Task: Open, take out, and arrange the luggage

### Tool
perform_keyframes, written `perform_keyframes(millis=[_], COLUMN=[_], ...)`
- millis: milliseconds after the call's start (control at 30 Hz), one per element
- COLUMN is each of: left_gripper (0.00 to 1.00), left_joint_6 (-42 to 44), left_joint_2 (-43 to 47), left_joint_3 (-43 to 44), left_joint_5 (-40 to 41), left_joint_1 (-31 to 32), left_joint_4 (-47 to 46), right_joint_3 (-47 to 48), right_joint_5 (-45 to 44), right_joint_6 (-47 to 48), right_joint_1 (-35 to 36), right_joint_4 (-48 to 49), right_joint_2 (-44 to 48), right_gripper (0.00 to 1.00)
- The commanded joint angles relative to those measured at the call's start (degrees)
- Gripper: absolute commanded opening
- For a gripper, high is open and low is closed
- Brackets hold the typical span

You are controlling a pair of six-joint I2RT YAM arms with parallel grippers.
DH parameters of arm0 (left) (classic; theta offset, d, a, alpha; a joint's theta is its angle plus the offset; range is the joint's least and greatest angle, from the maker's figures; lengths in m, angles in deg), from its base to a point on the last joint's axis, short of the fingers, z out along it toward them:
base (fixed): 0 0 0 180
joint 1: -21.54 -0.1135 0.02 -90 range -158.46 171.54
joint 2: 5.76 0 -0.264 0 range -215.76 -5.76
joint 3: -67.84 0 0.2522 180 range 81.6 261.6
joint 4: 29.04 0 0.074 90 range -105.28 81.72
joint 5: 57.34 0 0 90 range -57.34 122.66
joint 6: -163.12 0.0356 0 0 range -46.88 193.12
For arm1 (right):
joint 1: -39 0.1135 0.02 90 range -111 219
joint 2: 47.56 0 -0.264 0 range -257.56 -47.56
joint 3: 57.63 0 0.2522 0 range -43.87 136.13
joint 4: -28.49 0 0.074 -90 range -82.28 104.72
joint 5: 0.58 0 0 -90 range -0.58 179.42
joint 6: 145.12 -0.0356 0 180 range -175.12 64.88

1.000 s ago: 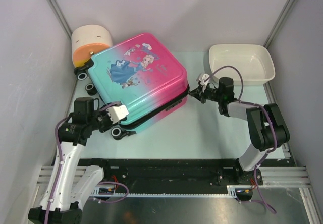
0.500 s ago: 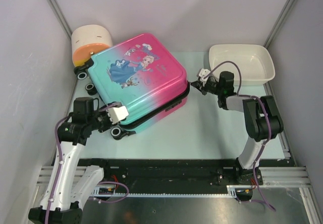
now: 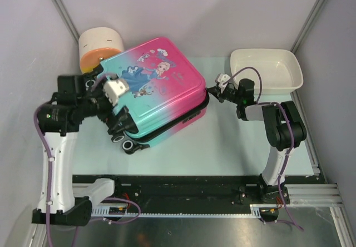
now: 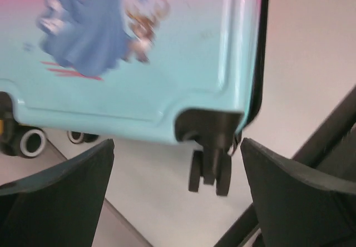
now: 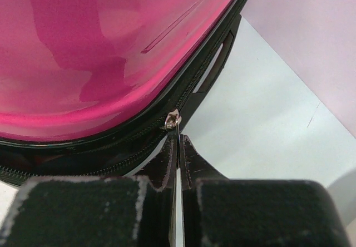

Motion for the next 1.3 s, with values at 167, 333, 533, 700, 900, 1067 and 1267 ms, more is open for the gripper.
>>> perform_keyframes(millis=[167, 333, 533, 700, 900, 1067, 1267], left_gripper=[1.0, 1.0, 1.0, 1.0, 1.0, 1.0, 1.0], left_joint_6=[-35.21, -43.23, -35.71, -26.46, -14.77, -8.79, -6.24], left_joint_2=[-26.74, -50.32, -65.57, -70.98, -79.44, -83.49, -74.39], left_joint_3=[22.5, 52.49, 57.56, 52.21, 55.13, 54.61, 36.45], left_joint_5=[12.77, 37.6, 53.64, 60.85, 65.88, 63.07, 51.66], left_joint_1=[-0.33, 1.95, 5.12, 5.82, 6.0, 6.44, 9.51], left_joint_4=[-30.47, -34.79, -54.09, -74.05, -87.25, -89.82, -89.46], right_joint_3=[3.0, 3.09, 3.0, 2.91, 2.82, 2.82, 2.56], right_joint_5=[-3.97, -4.68, -5.03, -4.94, -4.33, -3.97, -3.27], right_joint_6=[-3.04, -3.65, -4.01, -4.45, -4.62, -4.62, -4.62], right_joint_1=[1.08, 1.26, 1.17, 0.91, 0.74, 0.65, 0.12], right_joint_4=[7.3, 7.03, 6.59, 6.06, 5.36, 5.01, 4.04], right_joint_2=[0.31, 0.49, 0.4, 0.05, -0.21, -0.04, 0.84], right_gripper=[0.0, 0.0, 0.0, 0.0, 0.0, 0.0, 0.0])
